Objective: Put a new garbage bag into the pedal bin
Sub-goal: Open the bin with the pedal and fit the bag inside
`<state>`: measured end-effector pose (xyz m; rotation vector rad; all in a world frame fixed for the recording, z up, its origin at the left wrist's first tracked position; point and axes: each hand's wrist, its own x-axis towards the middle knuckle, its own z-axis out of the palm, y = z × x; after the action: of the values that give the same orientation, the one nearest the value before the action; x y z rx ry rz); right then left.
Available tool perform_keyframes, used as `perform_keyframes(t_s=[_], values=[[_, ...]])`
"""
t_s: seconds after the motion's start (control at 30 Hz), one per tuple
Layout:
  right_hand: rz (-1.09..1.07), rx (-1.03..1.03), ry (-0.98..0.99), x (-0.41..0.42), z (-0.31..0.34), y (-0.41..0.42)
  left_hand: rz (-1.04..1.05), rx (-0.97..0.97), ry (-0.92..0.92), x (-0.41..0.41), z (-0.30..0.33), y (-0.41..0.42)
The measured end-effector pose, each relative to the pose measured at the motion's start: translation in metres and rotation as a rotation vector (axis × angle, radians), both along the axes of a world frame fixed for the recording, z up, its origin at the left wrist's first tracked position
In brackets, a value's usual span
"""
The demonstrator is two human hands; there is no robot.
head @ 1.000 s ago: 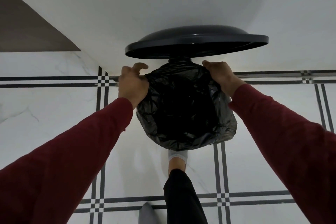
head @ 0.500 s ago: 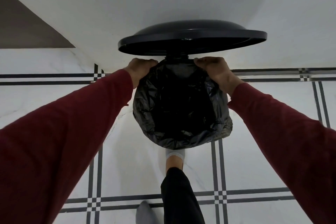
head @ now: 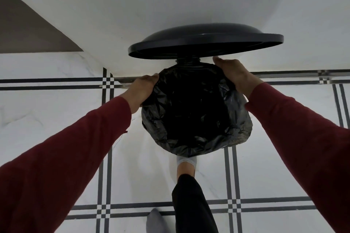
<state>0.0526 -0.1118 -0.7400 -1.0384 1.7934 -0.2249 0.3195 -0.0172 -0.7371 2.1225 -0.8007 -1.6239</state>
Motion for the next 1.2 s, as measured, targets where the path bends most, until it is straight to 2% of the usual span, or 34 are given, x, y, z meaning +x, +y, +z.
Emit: perform_keyframes(t_s=[0.13, 0.23, 0.3, 0.4, 0.47, 0.53, 0.63, 0.73, 0.87, 1.03, 1.2], values=[[-0.004, 0.058, 0.060, -0.001, 0.001, 0.008, 0.108, -0.039, 0.070, 0.001, -0.005, 0.010], [-0.080, 0.015, 0.044, 0.006, -0.003, 0.010, 0.157, -0.039, 0.080, -0.004, -0.004, 0.011], [-0.174, 0.039, -0.057, 0.009, -0.003, 0.012, 0.201, -0.040, 0.082, -0.005, -0.004, 0.012], [-0.263, 0.146, -0.231, -0.001, -0.001, 0.014, 0.284, -0.005, 0.183, -0.004, -0.003, 0.016], [-0.317, 0.173, -0.425, -0.011, 0.009, 0.020, 0.270, -0.018, 0.160, 0.000, -0.002, 0.021], [-0.435, 0.092, -0.545, -0.024, 0.017, 0.028, 0.273, -0.067, 0.090, 0.001, 0.003, 0.030], [-0.500, -0.075, -0.440, -0.040, 0.026, 0.056, 0.359, -0.148, -0.019, 0.001, 0.004, 0.052], [-0.421, -0.183, -0.149, -0.043, 0.030, 0.091, 0.468, -0.220, -0.112, -0.001, 0.006, 0.074], [-0.260, -0.130, 0.035, -0.028, 0.037, 0.118, 0.548, -0.141, -0.068, -0.014, 0.016, 0.095], [-0.323, 0.013, 0.013, -0.033, 0.022, 0.088, 0.525, -0.005, 0.126, -0.029, 0.023, 0.101], [-0.515, 0.191, -0.377, -0.023, 0.036, 0.076, 0.568, 0.000, 0.189, -0.028, 0.023, 0.096]])
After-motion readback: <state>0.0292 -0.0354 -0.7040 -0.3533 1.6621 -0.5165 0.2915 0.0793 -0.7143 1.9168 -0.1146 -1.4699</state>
